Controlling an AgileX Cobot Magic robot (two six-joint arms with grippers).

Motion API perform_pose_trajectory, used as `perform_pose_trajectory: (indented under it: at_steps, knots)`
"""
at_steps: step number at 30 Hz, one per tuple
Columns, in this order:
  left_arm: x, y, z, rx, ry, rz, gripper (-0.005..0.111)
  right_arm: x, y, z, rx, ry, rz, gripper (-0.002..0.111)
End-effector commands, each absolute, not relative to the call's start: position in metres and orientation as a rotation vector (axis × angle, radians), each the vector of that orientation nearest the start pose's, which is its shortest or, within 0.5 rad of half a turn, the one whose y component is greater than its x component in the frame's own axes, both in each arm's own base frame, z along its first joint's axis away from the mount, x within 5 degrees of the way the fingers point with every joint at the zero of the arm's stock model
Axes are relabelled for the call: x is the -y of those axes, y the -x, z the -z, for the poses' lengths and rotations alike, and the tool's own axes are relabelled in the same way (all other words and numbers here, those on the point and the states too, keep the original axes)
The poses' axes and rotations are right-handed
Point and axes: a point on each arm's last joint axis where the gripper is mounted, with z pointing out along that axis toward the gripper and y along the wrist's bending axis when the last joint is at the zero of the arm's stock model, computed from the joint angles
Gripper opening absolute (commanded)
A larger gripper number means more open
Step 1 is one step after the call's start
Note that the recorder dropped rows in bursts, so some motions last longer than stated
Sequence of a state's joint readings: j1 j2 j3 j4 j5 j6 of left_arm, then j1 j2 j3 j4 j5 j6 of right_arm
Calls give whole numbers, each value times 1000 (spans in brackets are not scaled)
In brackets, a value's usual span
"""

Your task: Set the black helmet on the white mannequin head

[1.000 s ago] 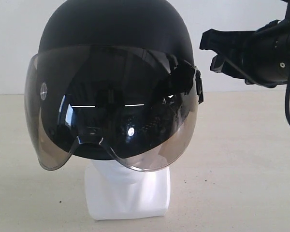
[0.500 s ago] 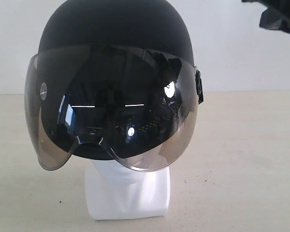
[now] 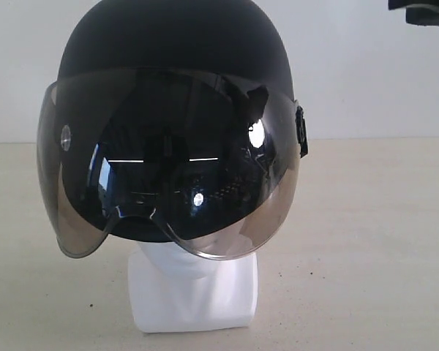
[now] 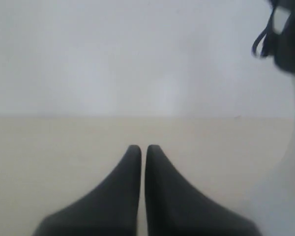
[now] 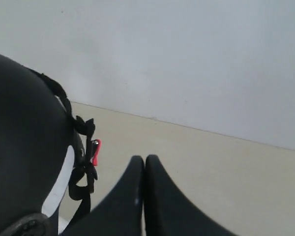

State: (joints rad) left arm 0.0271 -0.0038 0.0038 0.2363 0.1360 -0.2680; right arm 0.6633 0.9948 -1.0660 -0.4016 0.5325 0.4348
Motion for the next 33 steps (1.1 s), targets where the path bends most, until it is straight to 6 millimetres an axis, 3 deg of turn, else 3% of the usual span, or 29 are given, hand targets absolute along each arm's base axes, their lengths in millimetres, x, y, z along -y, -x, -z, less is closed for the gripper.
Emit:
perform_pose_trajectory:
  at_steps: [1,3,8,11,14,17,21,24,27,29,33]
  knots:
    - [4,-52,-235,-1239,-17,42,5,-120,-170,-424,-1697,620,-297,0]
    - [7,-47,-245,-1120,-42,62,5,-124,-169,-429,-1623,651,-321,0]
    - [7,-45,-253,-1077,13,166,5,-133,-164,-440,-1473,701,-381,0]
    - [4,-42,-290,-1031,46,161,5,-145,-152,-453,-1327,779,-390,0]
    - [4,-54,-338,-1049,37,134,5,-156,-137,-464,-1258,855,-425,0]
    - [4,-90,-388,-1122,1,98,5,-164,-121,-474,-1177,977,-411,0]
    - [8,-162,-450,-1218,-58,126,5,-168,-109,-481,-1150,1053,-436,0]
    - [33,-195,-493,-1161,-354,254,5,-168,-109,-481,-1181,1020,-479,0]
    - [58,-226,-507,-1295,-728,406,5,-174,-113,-476,-1272,978,-569,0]
    - [64,-248,-514,-1325,-782,577,5,-183,-119,-472,-1316,1013,-565,0]
    - [68,-287,-513,-1347,-914,734,5,-205,-131,-471,-1397,1114,-542,0]
